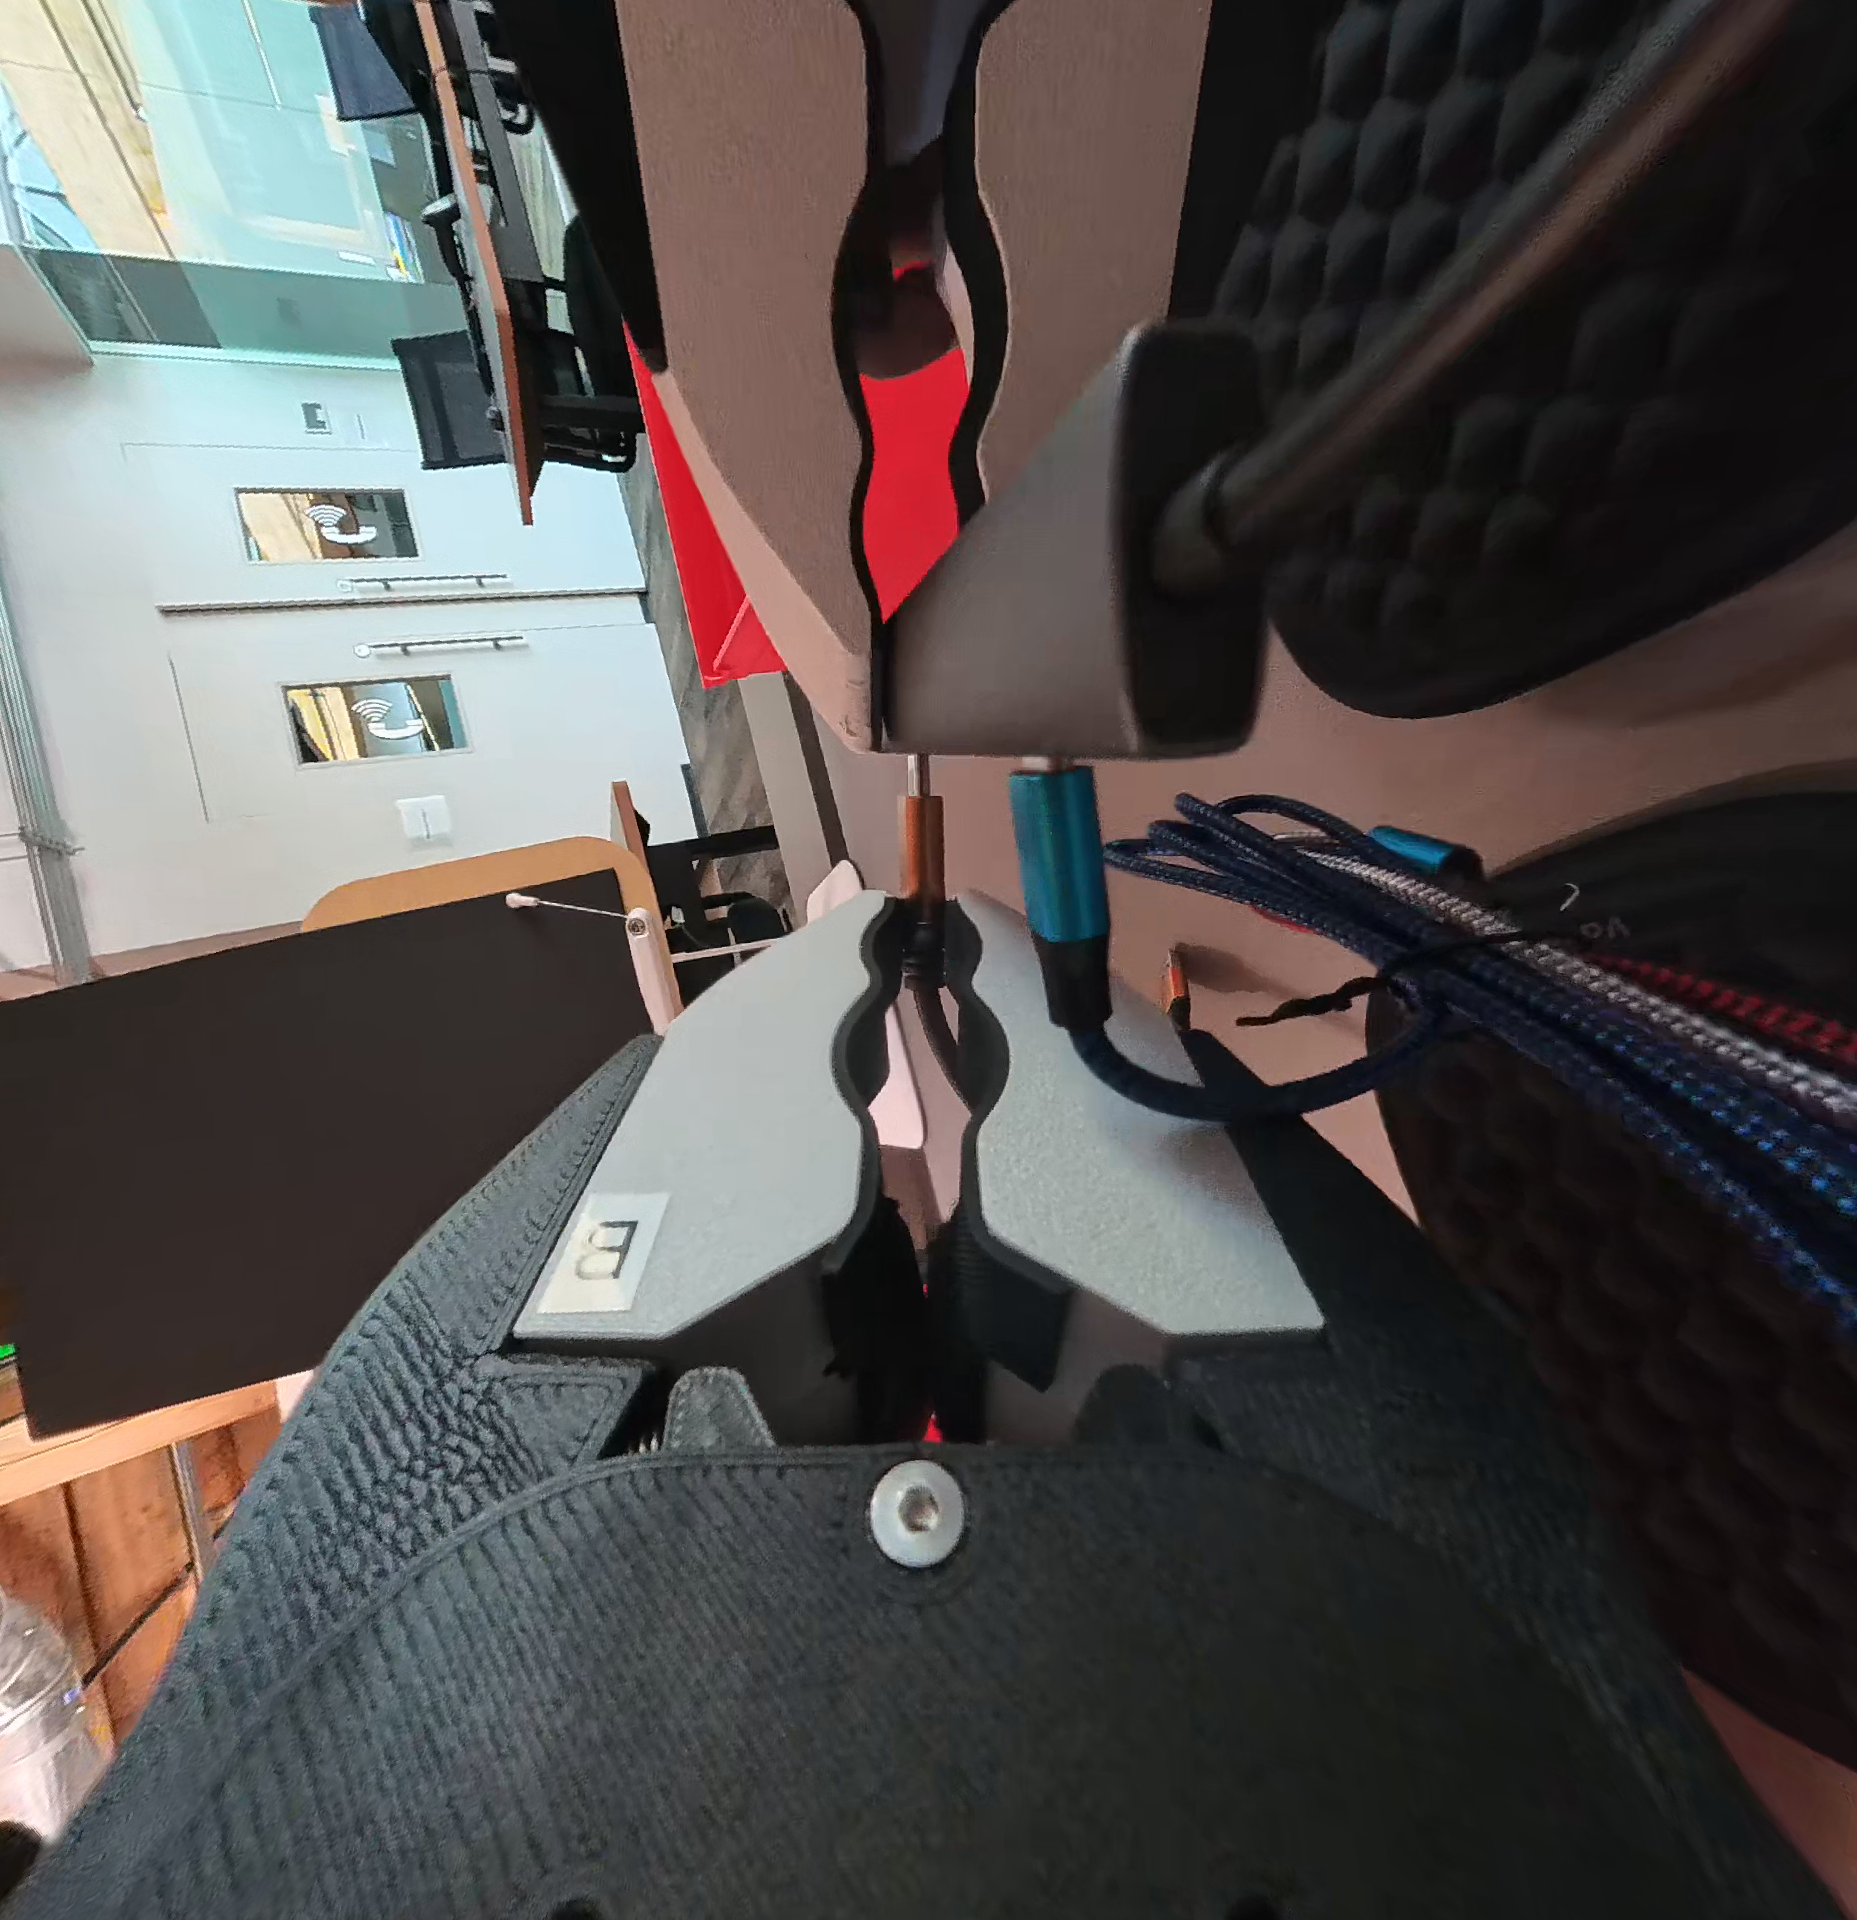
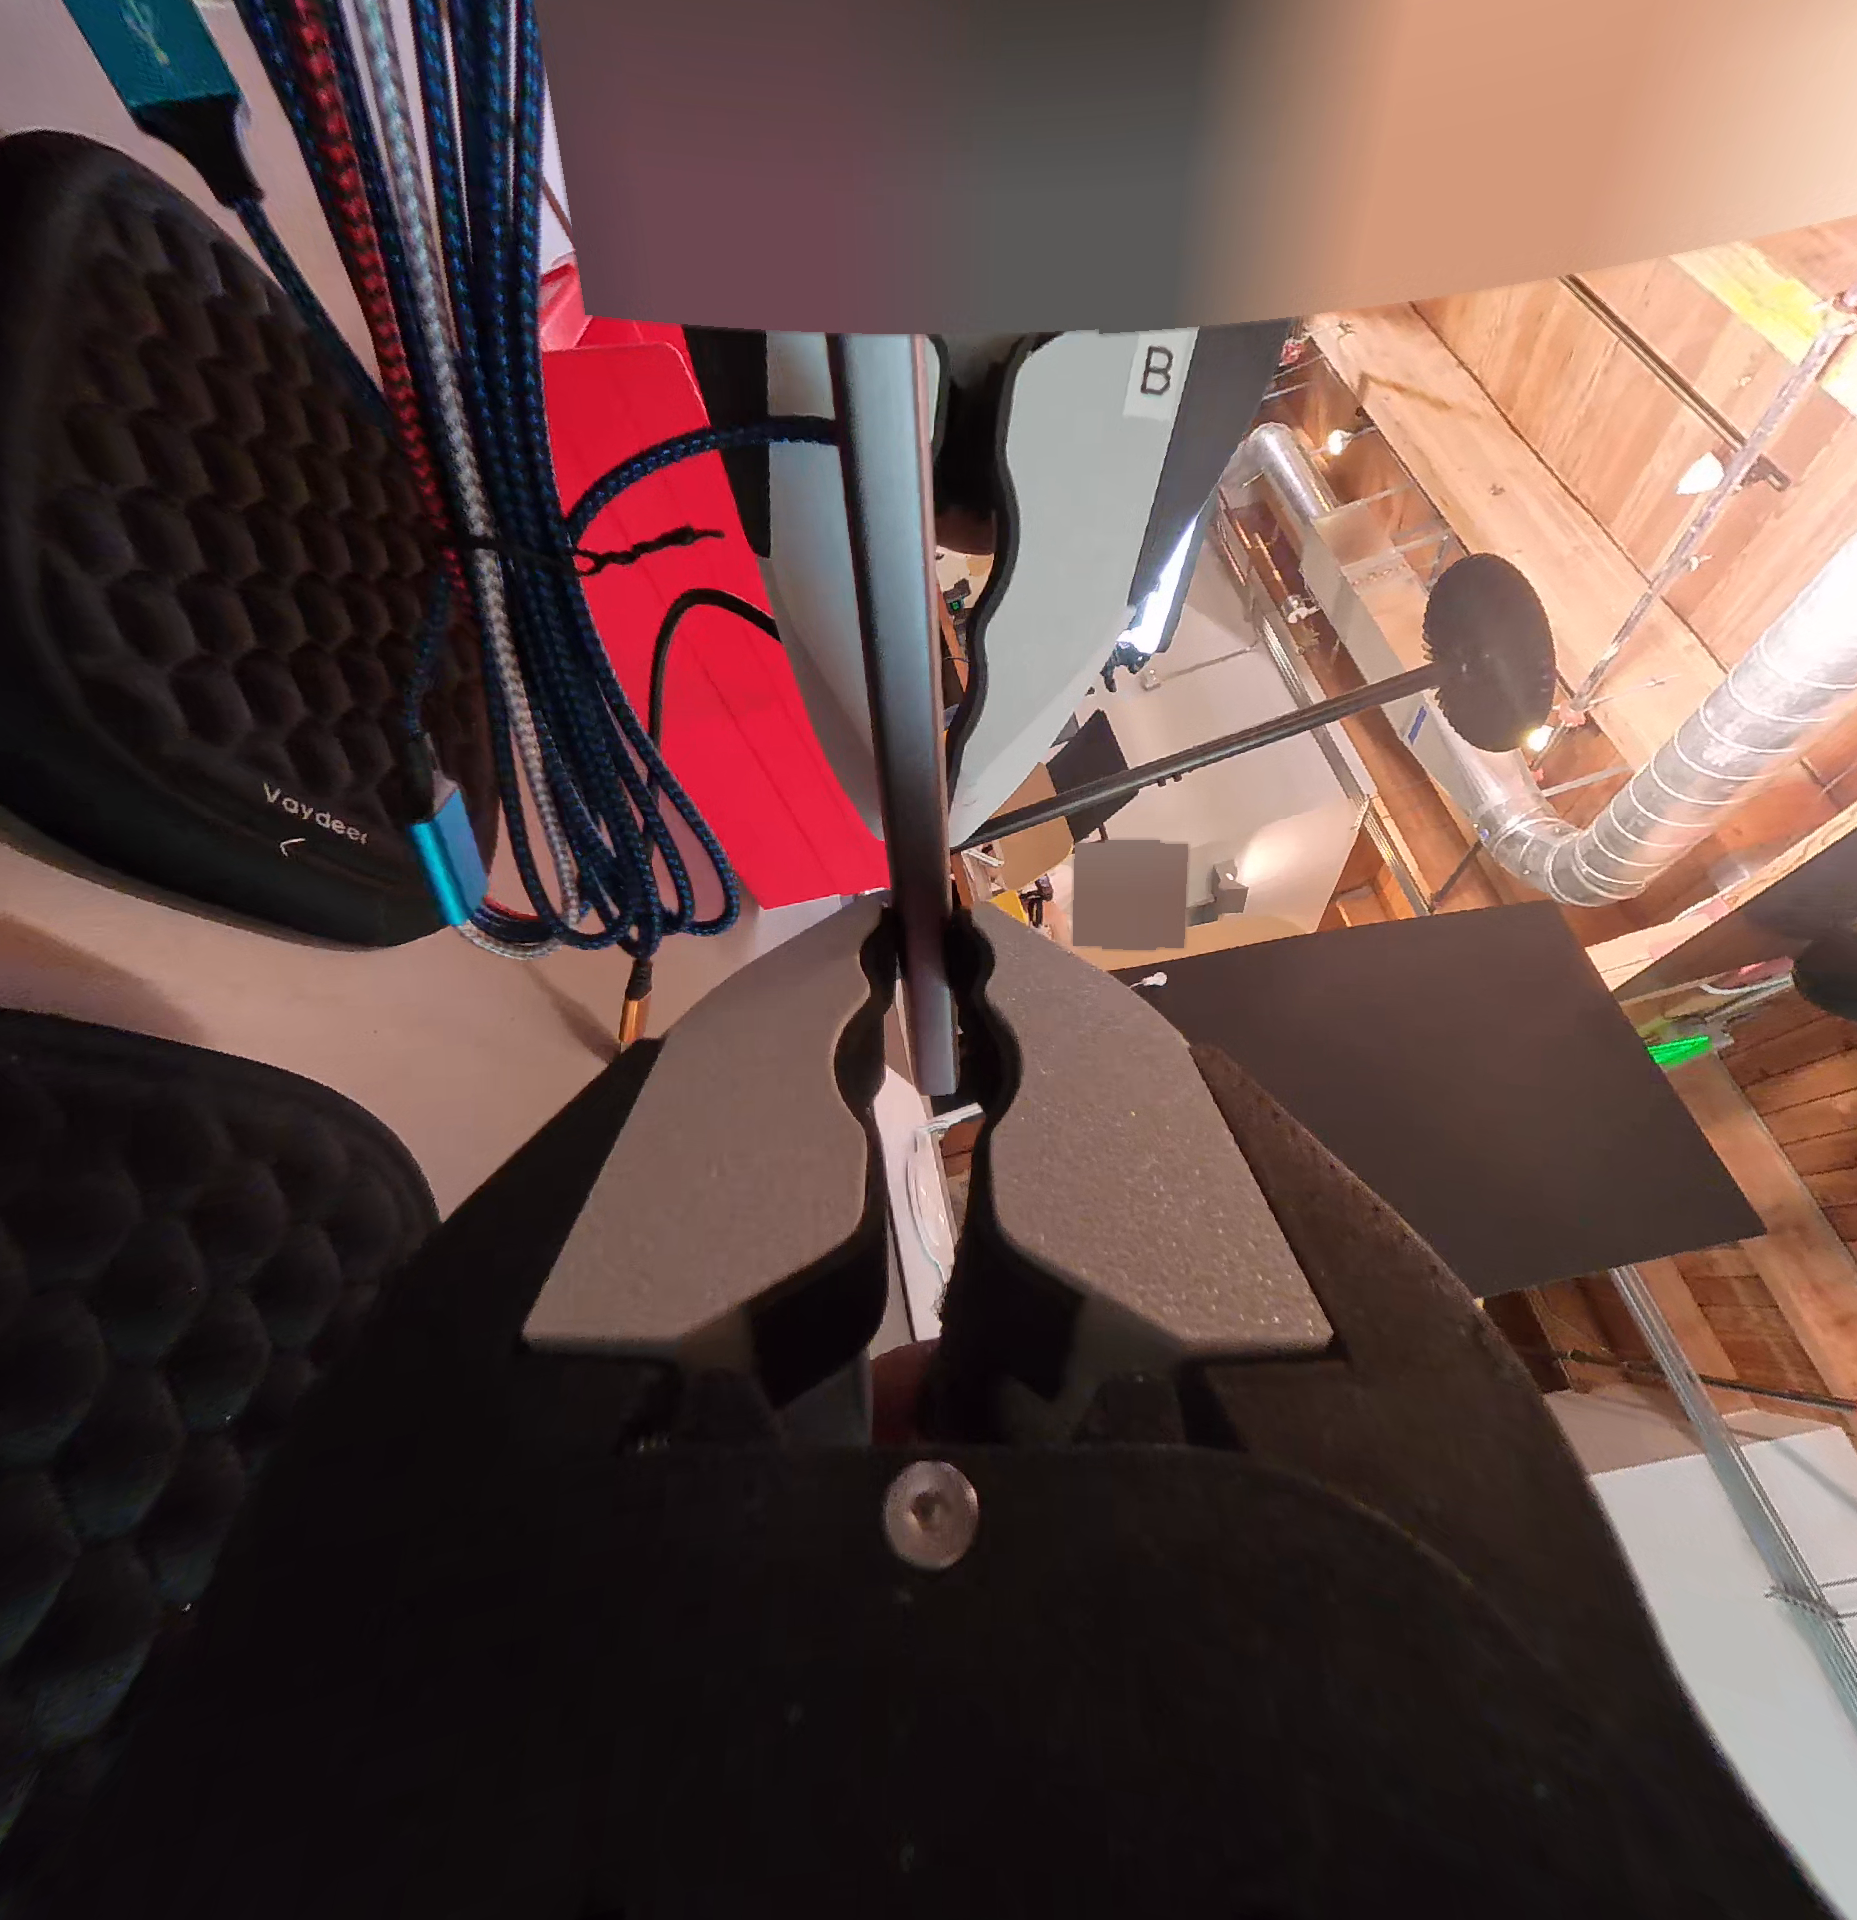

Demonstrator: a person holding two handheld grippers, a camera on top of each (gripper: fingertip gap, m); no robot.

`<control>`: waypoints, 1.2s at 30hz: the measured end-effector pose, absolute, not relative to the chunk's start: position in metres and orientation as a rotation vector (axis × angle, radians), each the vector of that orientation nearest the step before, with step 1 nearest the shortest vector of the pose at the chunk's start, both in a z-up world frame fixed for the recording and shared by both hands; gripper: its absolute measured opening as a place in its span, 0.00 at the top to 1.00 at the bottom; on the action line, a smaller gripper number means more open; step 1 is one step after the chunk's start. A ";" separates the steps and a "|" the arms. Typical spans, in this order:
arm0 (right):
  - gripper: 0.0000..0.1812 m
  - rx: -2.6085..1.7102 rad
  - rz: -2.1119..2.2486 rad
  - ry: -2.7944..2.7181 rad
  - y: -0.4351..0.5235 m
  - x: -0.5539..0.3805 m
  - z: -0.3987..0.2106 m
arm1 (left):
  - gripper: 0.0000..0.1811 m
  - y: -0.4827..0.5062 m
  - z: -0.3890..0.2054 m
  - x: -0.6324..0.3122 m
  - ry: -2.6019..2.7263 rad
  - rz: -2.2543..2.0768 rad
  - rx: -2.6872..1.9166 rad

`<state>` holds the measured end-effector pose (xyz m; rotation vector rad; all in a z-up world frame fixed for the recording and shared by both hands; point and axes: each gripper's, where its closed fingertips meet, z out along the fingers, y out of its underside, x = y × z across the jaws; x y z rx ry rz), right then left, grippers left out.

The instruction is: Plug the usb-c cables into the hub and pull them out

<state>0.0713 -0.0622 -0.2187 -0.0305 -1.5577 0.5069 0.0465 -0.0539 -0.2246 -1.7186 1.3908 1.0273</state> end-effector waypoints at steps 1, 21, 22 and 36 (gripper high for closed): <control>0.95 -0.031 0.502 -1.559 -0.062 0.071 -0.219 | 0.97 -0.054 -0.225 0.047 1.389 1.021 -1.720; 0.95 -0.015 0.477 -1.548 -0.064 0.071 -0.220 | 0.97 -0.055 -0.226 0.052 1.430 1.047 -1.687; 0.95 -0.012 0.474 -1.551 -0.064 0.072 -0.220 | 0.97 -0.055 -0.227 0.052 1.427 1.034 -1.693; 0.95 -0.132 0.373 -1.655 -0.057 0.054 -0.237 | 0.98 -0.054 -0.241 0.044 1.367 1.076 -1.828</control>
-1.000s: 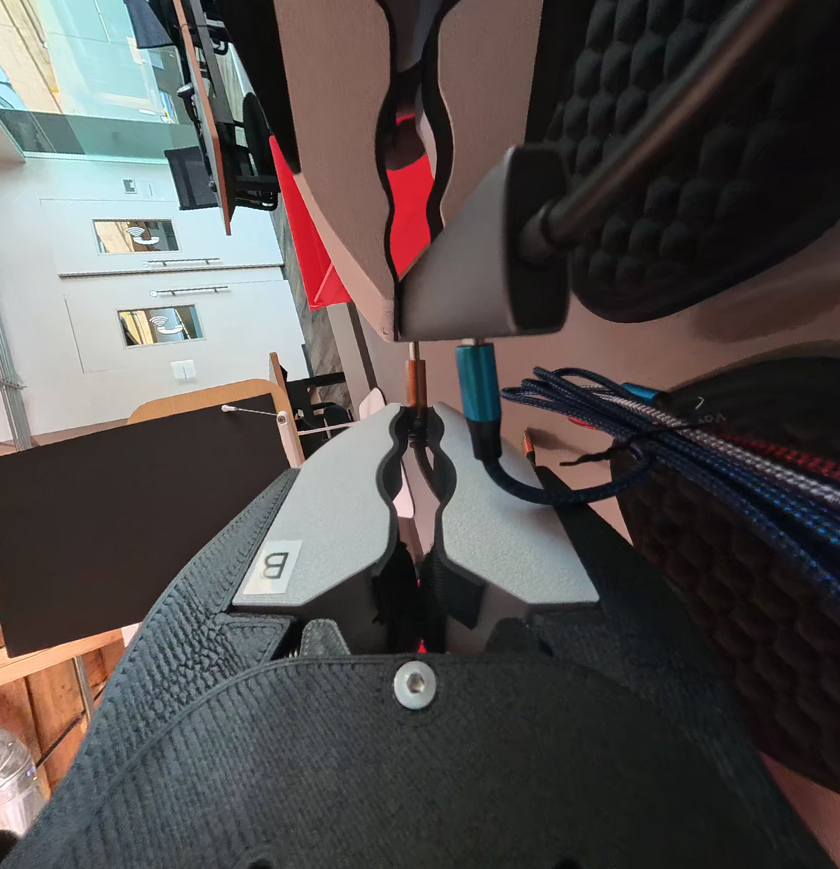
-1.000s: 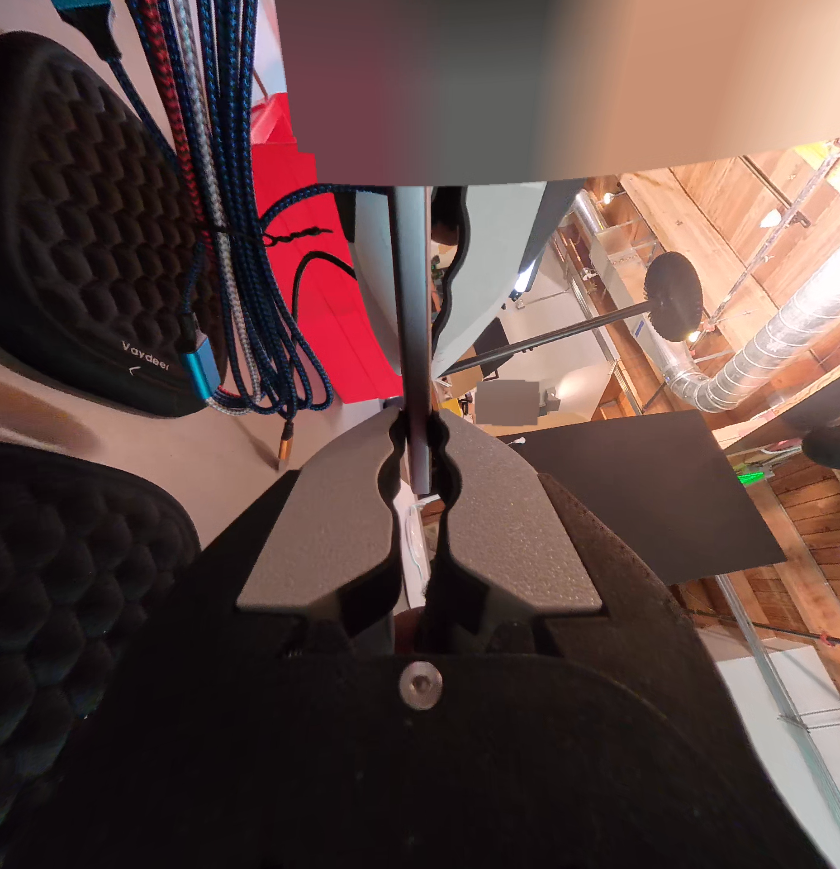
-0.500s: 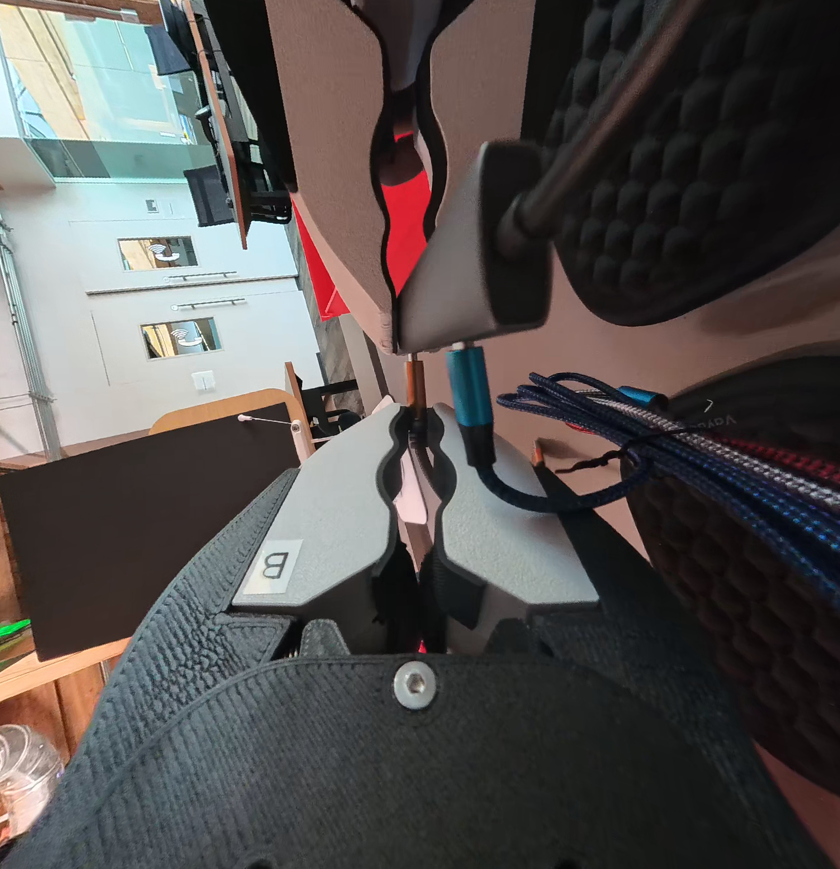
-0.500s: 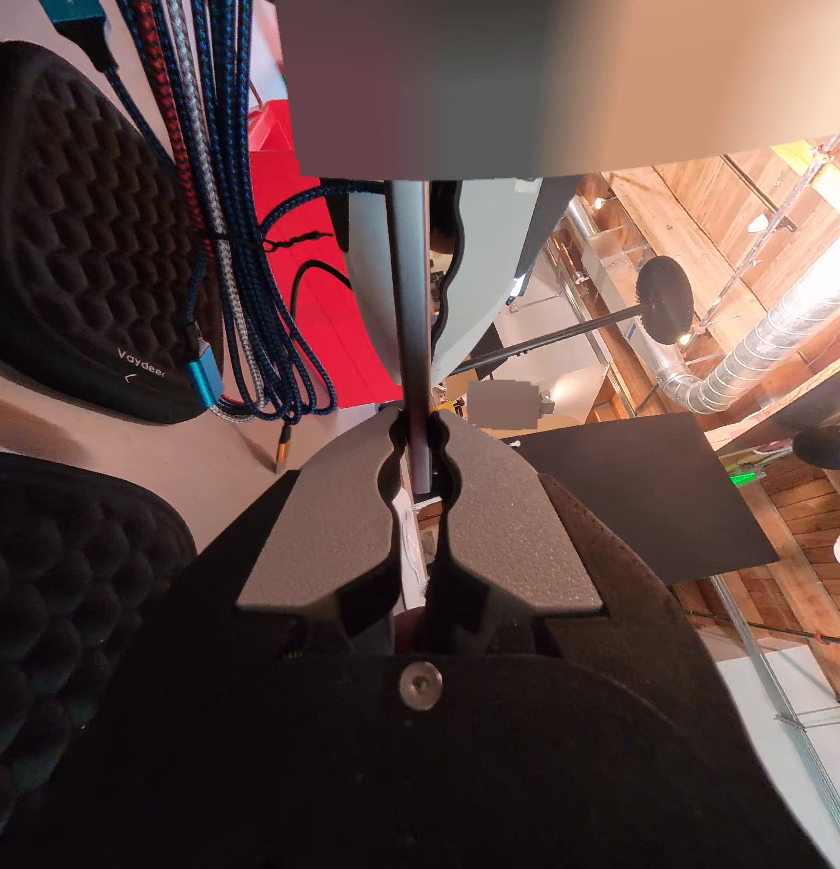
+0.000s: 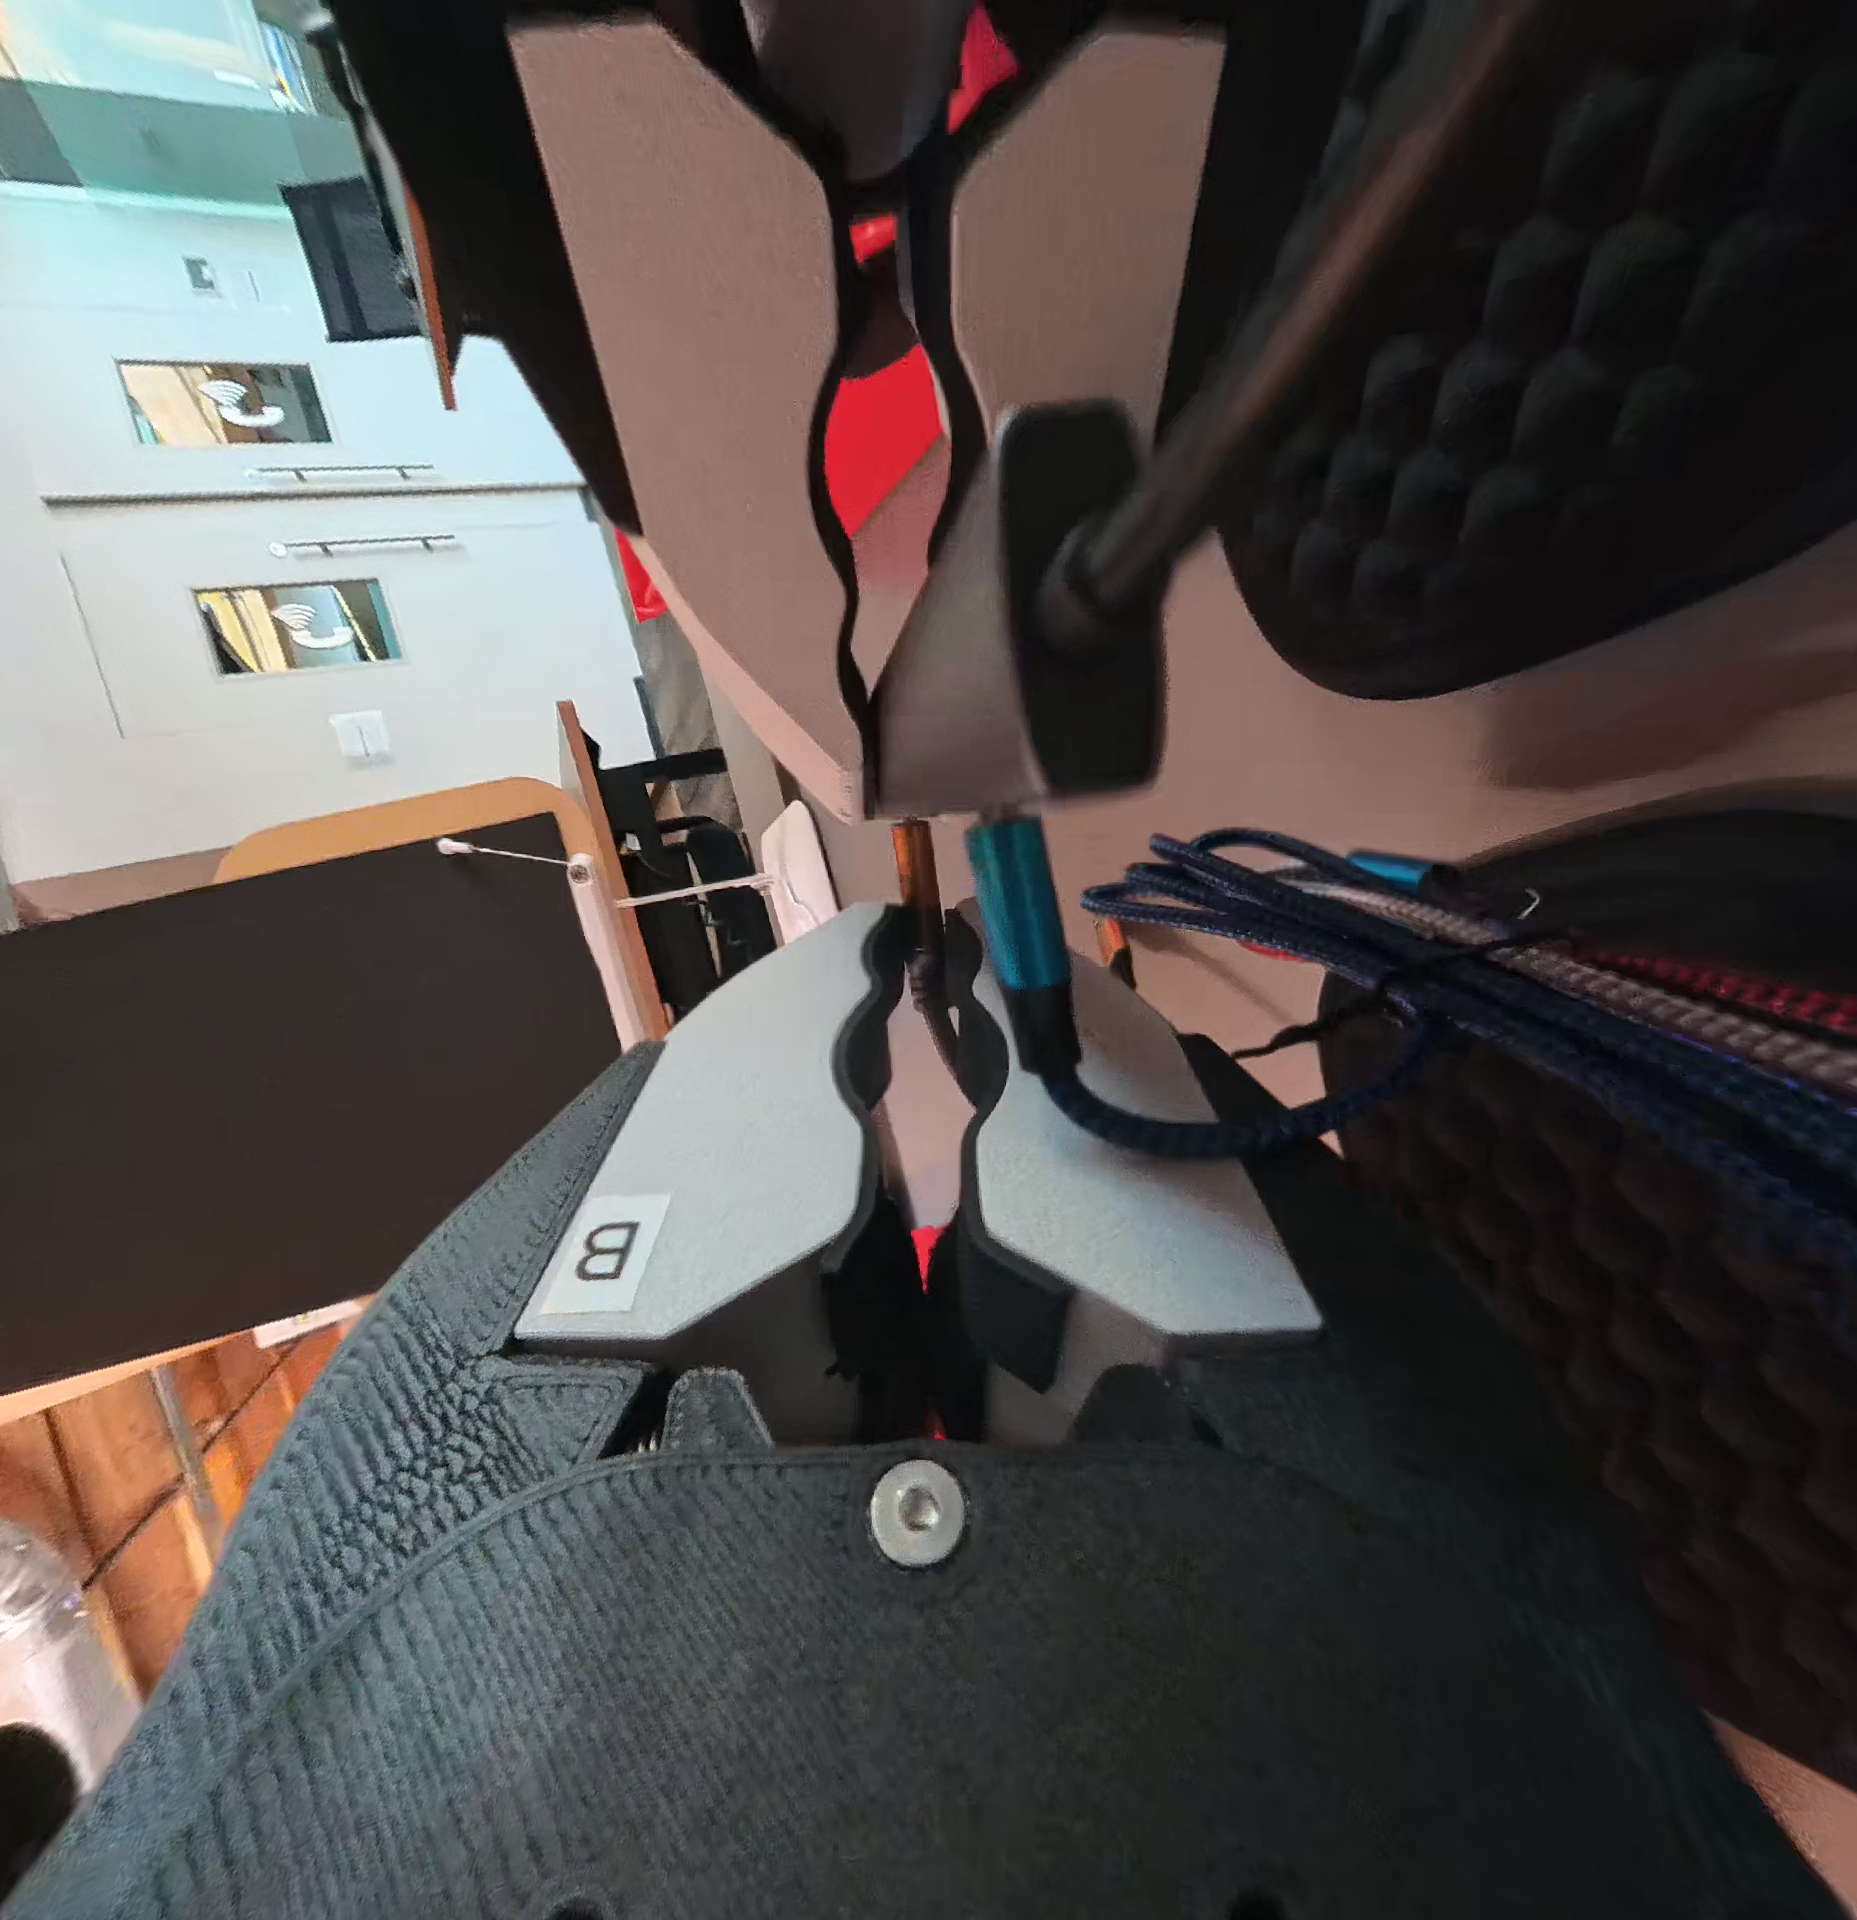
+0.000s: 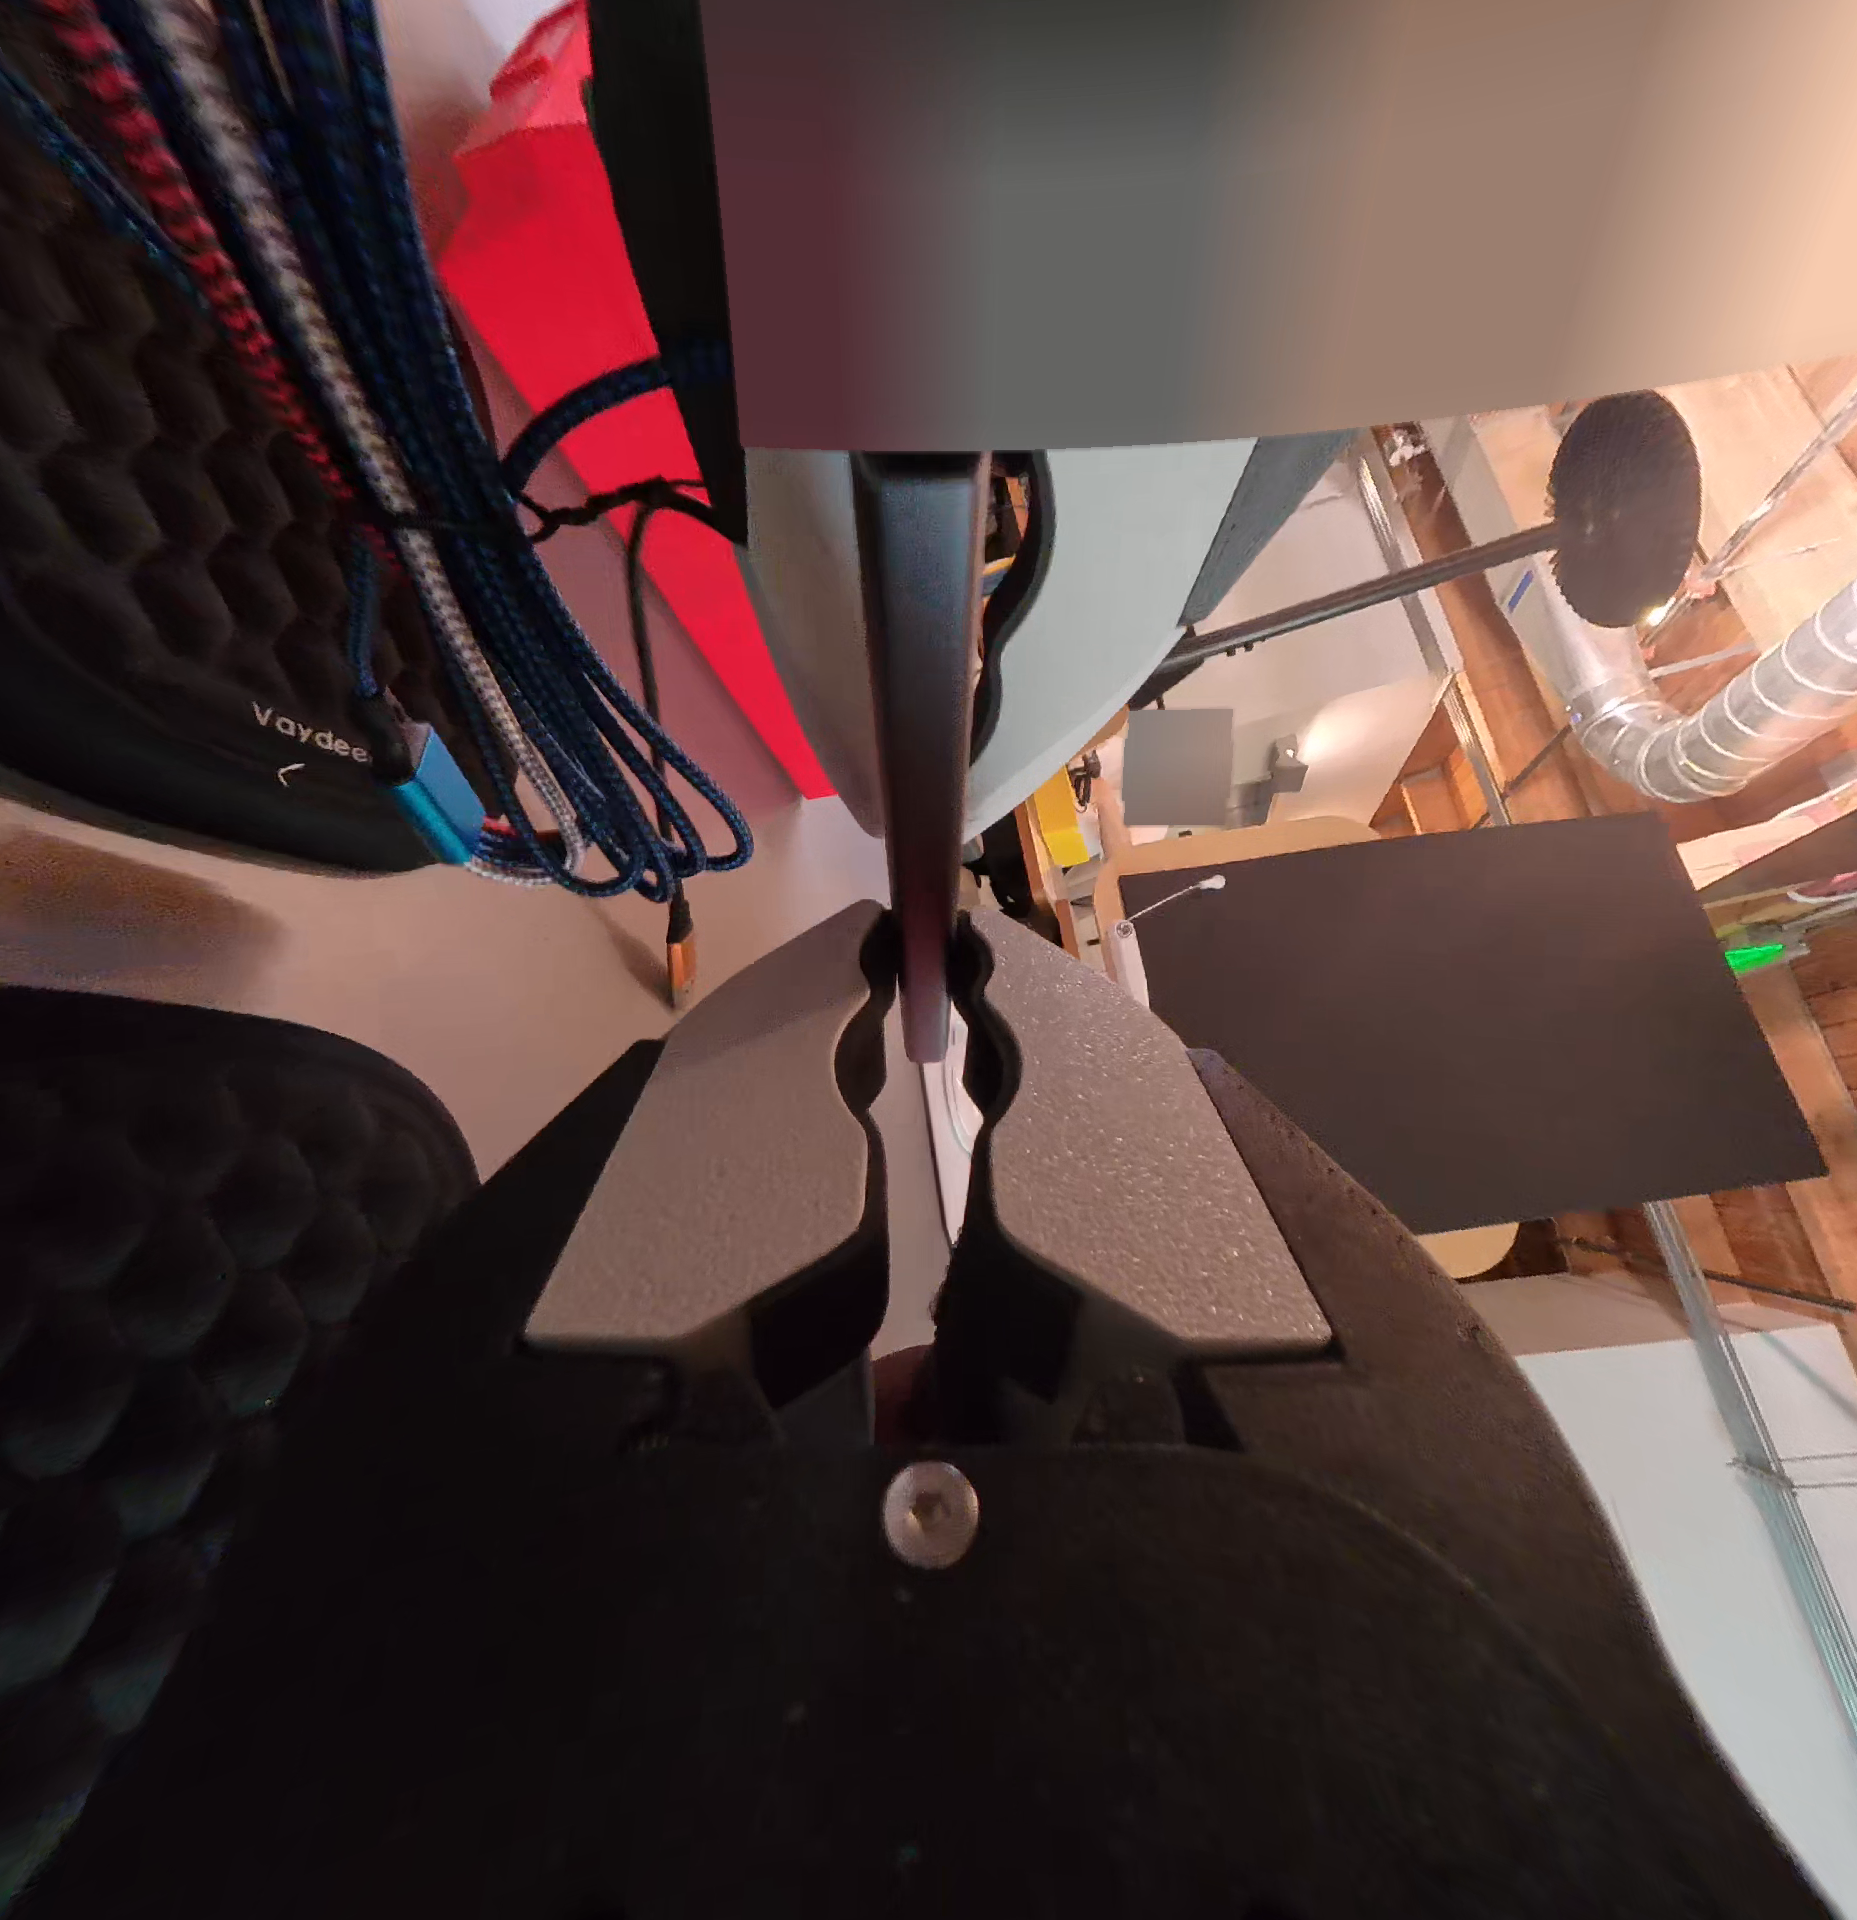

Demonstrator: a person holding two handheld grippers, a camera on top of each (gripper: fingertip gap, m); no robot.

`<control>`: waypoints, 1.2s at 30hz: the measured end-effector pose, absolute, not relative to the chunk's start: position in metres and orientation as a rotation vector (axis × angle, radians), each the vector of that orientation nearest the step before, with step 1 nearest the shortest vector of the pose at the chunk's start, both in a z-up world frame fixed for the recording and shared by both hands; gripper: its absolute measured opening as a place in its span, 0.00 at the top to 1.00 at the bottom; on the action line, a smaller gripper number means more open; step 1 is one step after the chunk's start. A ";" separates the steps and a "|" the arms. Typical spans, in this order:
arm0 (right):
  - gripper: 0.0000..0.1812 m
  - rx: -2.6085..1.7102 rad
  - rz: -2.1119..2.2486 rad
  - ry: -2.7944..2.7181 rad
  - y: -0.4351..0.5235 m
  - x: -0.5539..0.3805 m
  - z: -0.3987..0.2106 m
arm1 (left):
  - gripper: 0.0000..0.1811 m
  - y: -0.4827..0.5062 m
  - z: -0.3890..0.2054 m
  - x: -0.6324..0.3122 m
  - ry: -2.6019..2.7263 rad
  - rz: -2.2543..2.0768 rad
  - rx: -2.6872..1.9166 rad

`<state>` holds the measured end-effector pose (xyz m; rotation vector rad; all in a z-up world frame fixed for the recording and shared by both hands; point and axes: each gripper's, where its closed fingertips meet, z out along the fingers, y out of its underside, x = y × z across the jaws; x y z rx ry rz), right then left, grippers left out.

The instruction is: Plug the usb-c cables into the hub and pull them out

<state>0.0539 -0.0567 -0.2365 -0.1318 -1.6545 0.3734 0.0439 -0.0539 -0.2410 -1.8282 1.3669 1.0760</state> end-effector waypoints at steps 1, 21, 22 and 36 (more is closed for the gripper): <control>0.95 -0.143 0.377 -1.655 -0.057 0.053 -0.237 | 0.98 -0.054 -0.241 0.044 1.360 1.072 -1.836; 0.95 -0.429 0.376 -1.524 0.013 0.032 -0.197 | 0.65 -0.095 -0.159 -0.044 0.281 0.553 -1.412; 0.95 -0.465 0.397 -1.507 0.019 0.031 -0.190 | 0.62 -0.105 -0.150 -0.045 0.208 0.462 -1.311; 0.94 -1.035 0.783 -1.085 0.141 0.067 -0.072 | 0.36 -0.115 -0.173 -0.018 0.217 0.149 -0.927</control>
